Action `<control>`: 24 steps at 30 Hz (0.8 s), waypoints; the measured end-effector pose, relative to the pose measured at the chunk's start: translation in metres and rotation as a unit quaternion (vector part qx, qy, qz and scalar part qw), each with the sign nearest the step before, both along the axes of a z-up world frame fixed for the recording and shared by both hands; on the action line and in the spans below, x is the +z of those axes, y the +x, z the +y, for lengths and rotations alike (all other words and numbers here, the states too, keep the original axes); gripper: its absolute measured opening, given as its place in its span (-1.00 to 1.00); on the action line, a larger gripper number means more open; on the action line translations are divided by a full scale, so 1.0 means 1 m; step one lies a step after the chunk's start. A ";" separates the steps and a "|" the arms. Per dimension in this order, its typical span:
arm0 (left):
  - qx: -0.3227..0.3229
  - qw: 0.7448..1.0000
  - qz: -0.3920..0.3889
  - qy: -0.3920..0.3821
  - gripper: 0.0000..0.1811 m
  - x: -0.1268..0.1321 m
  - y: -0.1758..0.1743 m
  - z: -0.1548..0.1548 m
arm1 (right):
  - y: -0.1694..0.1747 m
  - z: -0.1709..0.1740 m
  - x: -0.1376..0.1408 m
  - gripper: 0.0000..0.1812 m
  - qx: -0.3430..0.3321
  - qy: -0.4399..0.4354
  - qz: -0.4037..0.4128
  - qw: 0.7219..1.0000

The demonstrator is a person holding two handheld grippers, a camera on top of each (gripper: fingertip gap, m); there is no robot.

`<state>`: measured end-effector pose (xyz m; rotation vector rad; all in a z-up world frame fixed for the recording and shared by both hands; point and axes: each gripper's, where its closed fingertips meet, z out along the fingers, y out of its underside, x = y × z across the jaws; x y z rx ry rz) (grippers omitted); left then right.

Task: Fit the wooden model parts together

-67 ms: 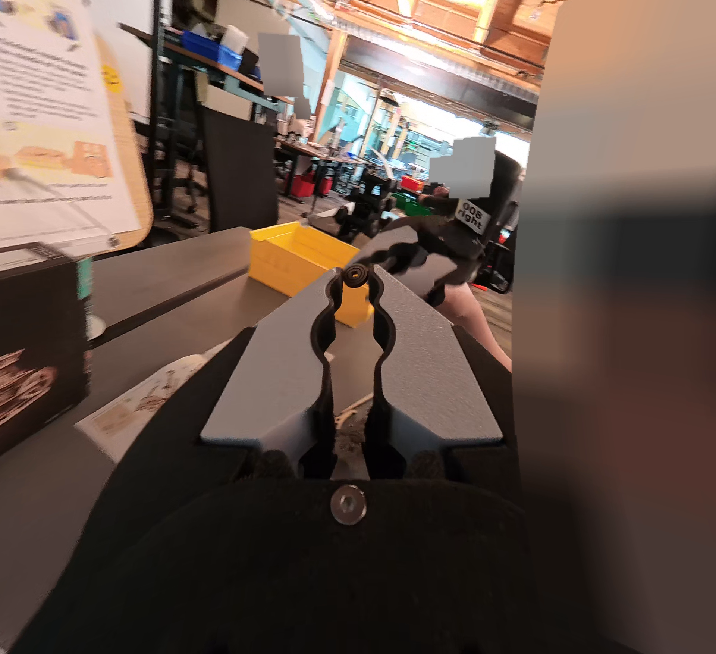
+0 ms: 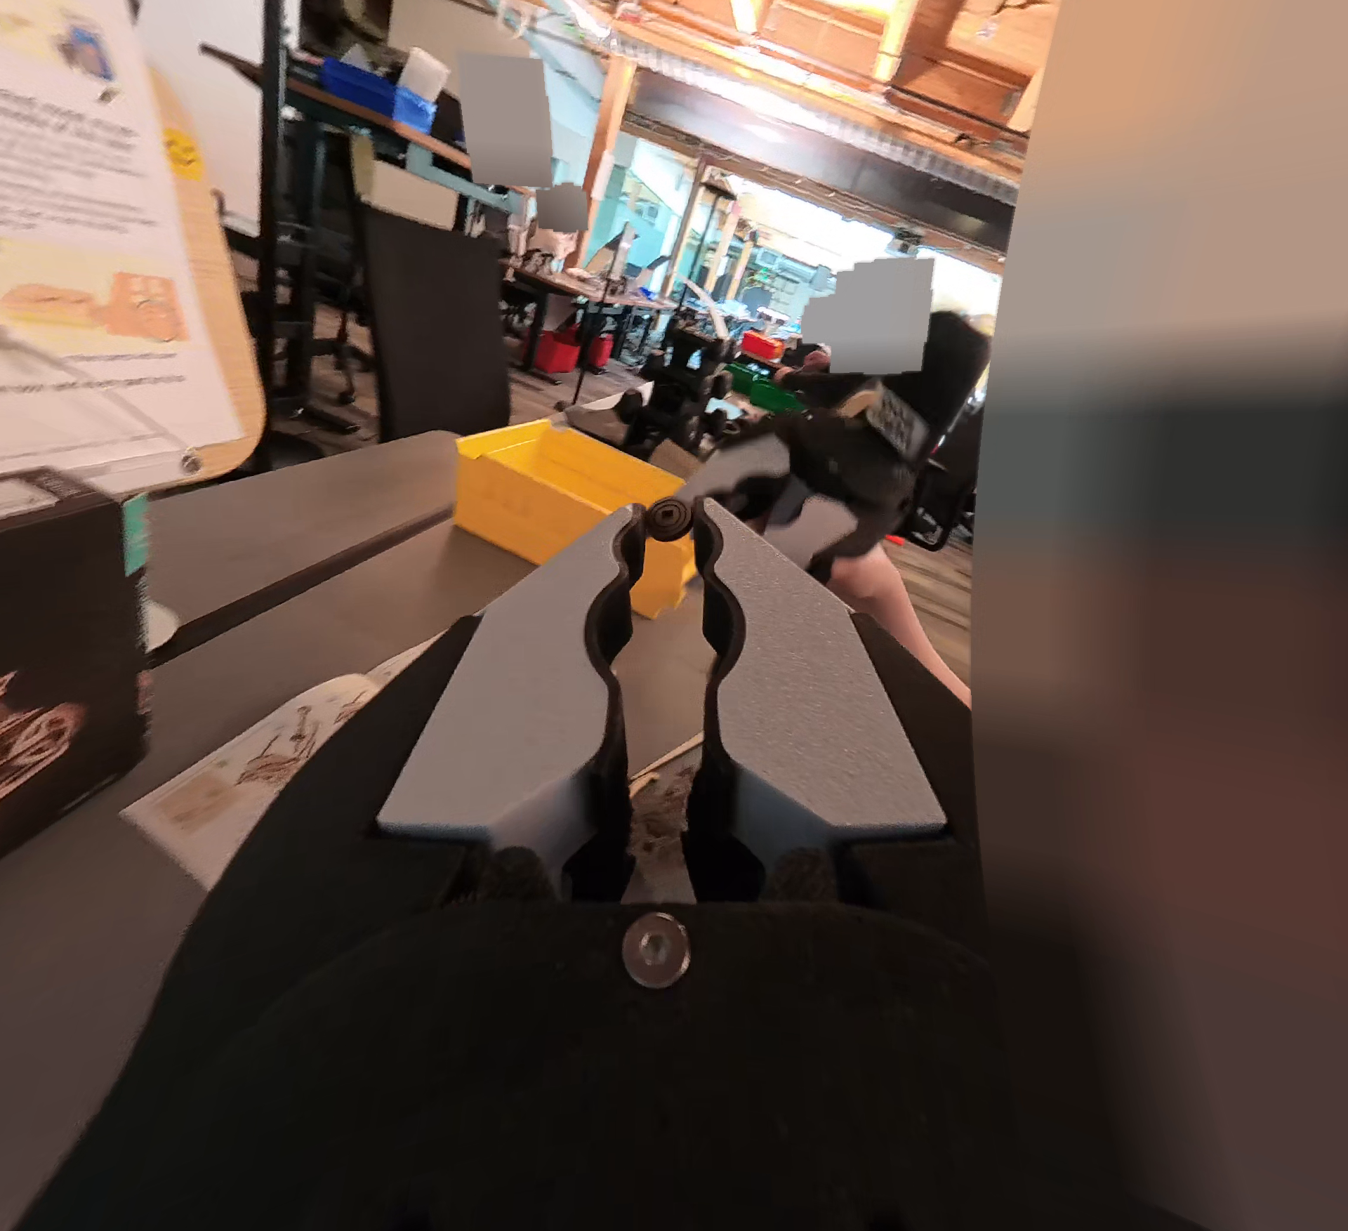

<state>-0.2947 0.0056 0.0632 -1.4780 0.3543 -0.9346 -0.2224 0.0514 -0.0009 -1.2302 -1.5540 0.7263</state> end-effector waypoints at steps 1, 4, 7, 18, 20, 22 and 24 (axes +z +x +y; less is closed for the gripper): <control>-0.002 1.000 0.001 0.004 -0.87 0.003 0.001 -0.003 | 0.006 -0.003 -0.008 -0.70 -0.001 0.020 -0.013 1.000; -0.005 1.000 0.007 0.016 -0.87 0.011 0.001 -0.011 | 0.028 -0.013 -0.052 -0.70 0.008 0.030 -0.051 0.998; -0.007 1.000 0.012 0.024 -0.88 0.018 0.000 -0.018 | 0.047 -0.017 -0.098 -0.71 0.019 0.035 -0.074 0.996; 0.010 0.999 0.030 0.035 -0.87 0.025 -0.015 -0.023 | 0.071 -0.019 -0.134 -0.79 0.079 -0.059 -0.060 0.993; 0.012 0.999 0.027 0.033 -0.87 0.025 -0.017 -0.022 | 0.072 -0.021 -0.136 -0.78 0.082 -0.061 -0.065 0.993; 0.015 0.999 0.022 0.031 -0.87 0.026 -0.019 -0.021 | 0.073 -0.020 -0.139 -0.78 0.080 -0.058 -0.075 0.992; 0.013 0.999 0.019 0.029 -0.87 0.025 -0.019 -0.020 | 0.075 -0.020 -0.139 -0.78 0.083 -0.063 -0.074 0.992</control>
